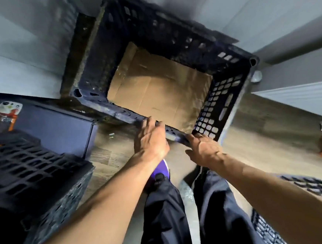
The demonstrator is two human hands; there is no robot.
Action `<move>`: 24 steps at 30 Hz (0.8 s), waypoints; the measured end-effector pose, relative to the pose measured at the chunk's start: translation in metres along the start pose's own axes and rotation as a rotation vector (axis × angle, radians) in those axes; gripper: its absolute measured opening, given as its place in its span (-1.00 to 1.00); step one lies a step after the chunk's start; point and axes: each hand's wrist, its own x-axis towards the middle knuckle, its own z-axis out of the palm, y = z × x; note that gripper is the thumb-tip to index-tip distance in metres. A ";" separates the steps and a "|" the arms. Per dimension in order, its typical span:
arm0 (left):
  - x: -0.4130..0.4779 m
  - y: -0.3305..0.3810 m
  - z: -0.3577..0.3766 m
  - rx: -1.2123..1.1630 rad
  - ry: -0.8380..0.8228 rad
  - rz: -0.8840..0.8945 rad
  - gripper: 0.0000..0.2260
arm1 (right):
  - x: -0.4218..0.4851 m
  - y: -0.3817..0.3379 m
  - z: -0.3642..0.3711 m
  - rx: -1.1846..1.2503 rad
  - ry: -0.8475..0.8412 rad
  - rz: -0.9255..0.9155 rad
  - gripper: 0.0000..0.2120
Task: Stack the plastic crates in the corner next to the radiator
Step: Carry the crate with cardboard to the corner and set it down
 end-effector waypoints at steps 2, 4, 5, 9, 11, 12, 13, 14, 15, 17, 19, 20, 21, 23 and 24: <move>0.009 -0.001 0.012 0.061 -0.022 0.077 -0.55 | 0.005 -0.001 0.007 0.006 0.057 0.029 -0.57; 0.016 -0.001 0.022 -0.019 -0.048 0.105 -0.61 | 0.010 0.001 0.011 -0.041 0.061 0.019 -0.57; 0.020 -0.002 0.025 -0.072 -0.073 0.119 -0.64 | 0.012 0.002 0.013 -0.080 0.048 -0.002 -0.55; 0.034 -0.007 0.024 0.125 -0.071 0.155 -0.61 | 0.007 0.006 0.013 -0.209 0.038 -0.083 -0.50; 0.032 -0.004 0.025 0.227 -0.076 0.170 -0.56 | 0.003 0.008 0.010 -0.227 0.054 -0.096 -0.53; 0.031 0.000 0.026 0.252 -0.073 0.176 -0.55 | 0.001 0.010 0.008 -0.223 0.063 -0.090 -0.54; 0.030 0.004 0.029 0.253 -0.072 0.173 -0.55 | 0.000 0.013 0.005 -0.213 0.069 -0.079 -0.54; 0.031 0.011 0.030 0.241 -0.065 0.168 -0.56 | -0.001 0.018 0.002 -0.208 0.079 -0.069 -0.54; 0.031 0.019 0.031 0.224 -0.057 0.159 -0.58 | -0.002 0.025 -0.001 -0.210 0.087 -0.063 -0.53; 0.035 0.035 0.030 0.186 -0.041 0.153 -0.61 | -0.001 0.042 -0.005 -0.222 0.106 -0.062 -0.52; 0.039 0.050 0.031 0.156 -0.057 0.147 -0.63 | 0.000 0.058 -0.011 -0.237 0.136 -0.062 -0.55; 0.041 0.056 0.032 0.147 -0.071 0.144 -0.64 | 0.001 0.064 -0.014 -0.241 0.151 -0.067 -0.58; 0.042 0.059 0.033 0.141 -0.085 0.141 -0.65 | 0.002 0.067 -0.016 -0.240 0.161 -0.070 -0.60; 0.043 0.061 0.032 0.130 -0.100 0.141 -0.67 | 0.001 0.068 -0.019 -0.246 0.168 -0.084 -0.64; 0.043 0.061 0.032 0.125 -0.105 0.142 -0.67 | 0.001 0.067 -0.019 -0.251 0.171 -0.092 -0.65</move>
